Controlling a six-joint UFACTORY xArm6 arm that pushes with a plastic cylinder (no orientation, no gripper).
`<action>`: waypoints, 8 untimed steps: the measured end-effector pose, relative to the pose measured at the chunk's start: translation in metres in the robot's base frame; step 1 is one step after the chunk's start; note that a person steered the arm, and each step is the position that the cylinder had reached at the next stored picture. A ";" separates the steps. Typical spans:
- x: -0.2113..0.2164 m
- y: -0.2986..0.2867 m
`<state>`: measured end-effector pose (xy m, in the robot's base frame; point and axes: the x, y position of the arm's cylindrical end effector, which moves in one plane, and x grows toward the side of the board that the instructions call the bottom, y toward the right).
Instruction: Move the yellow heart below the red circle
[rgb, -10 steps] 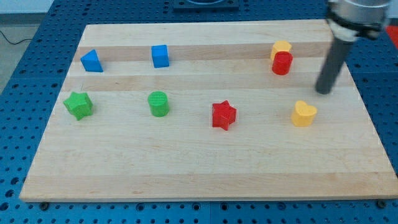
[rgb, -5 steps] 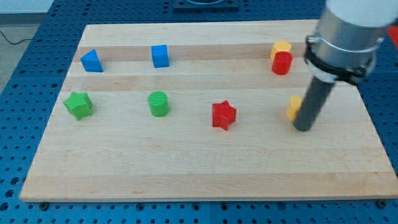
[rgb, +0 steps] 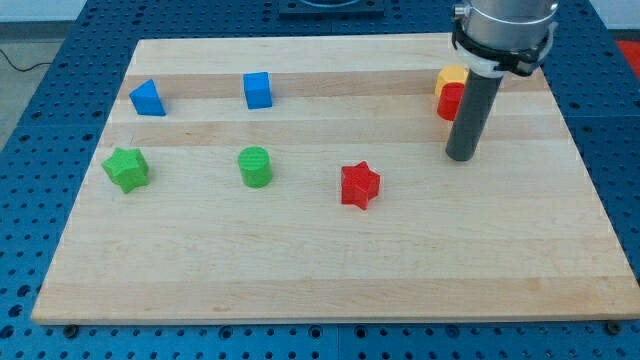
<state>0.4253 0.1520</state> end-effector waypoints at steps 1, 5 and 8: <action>-0.001 -0.001; -0.005 0.005; -0.011 0.003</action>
